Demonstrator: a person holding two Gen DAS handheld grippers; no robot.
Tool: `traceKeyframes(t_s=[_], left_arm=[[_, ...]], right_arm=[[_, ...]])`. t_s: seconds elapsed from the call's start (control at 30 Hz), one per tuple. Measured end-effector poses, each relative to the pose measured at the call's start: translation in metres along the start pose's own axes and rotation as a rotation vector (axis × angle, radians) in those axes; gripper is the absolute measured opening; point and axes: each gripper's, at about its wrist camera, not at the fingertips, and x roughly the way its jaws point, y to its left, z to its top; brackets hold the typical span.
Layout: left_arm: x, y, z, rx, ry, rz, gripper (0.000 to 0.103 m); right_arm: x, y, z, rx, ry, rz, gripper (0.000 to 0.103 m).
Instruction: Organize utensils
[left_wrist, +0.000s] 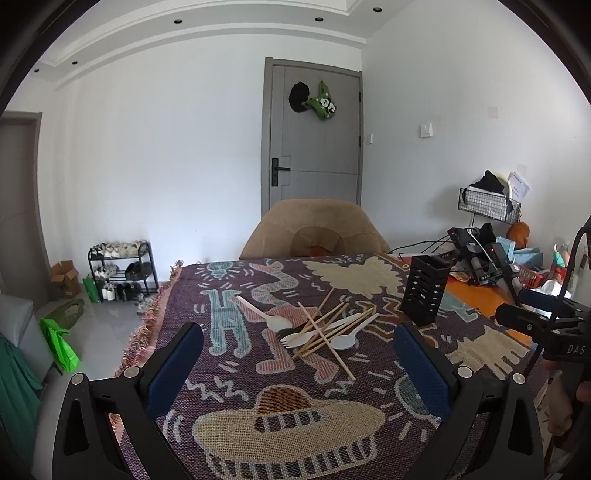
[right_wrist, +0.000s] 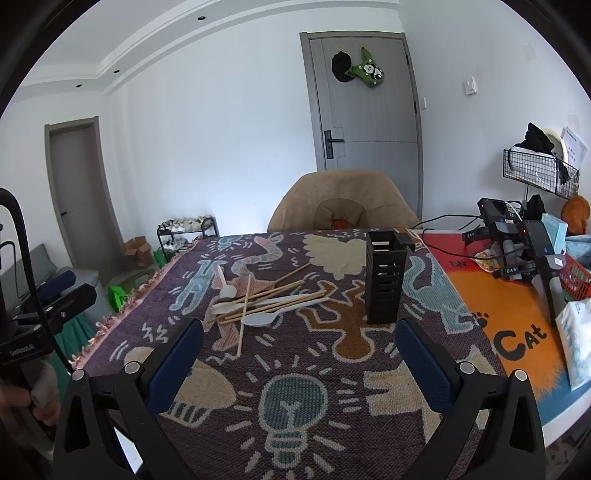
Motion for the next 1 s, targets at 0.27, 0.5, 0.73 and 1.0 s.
traceKeyframes(t_s=[0.27, 0.5, 0.73, 1.0], left_arm=[[-0.0019, -0.0008, 0.0007, 0.001, -0.001, -0.007, 0.103], [-0.002, -0.0013, 0.0014, 0.008, 0.007, -0.007, 0.103], [-0.0035, -0.0013, 0.0019, 0.009, 0.003, -0.01, 0.103], [-0.005, -0.0027, 0.003, 0.012, 0.002, -0.016, 0.103]], right_arm=[[0.001, -0.0015, 0.0013, 0.007, 0.003, -0.004, 0.103], [-0.0005, -0.0019, 0.0021, 0.008, -0.007, -0.006, 0.103], [-0.0013, -0.002, 0.0031, 0.01, -0.006, 0.001, 0.103], [-0.0034, -0.0013, 0.003, 0.012, -0.008, -0.001, 0.103]])
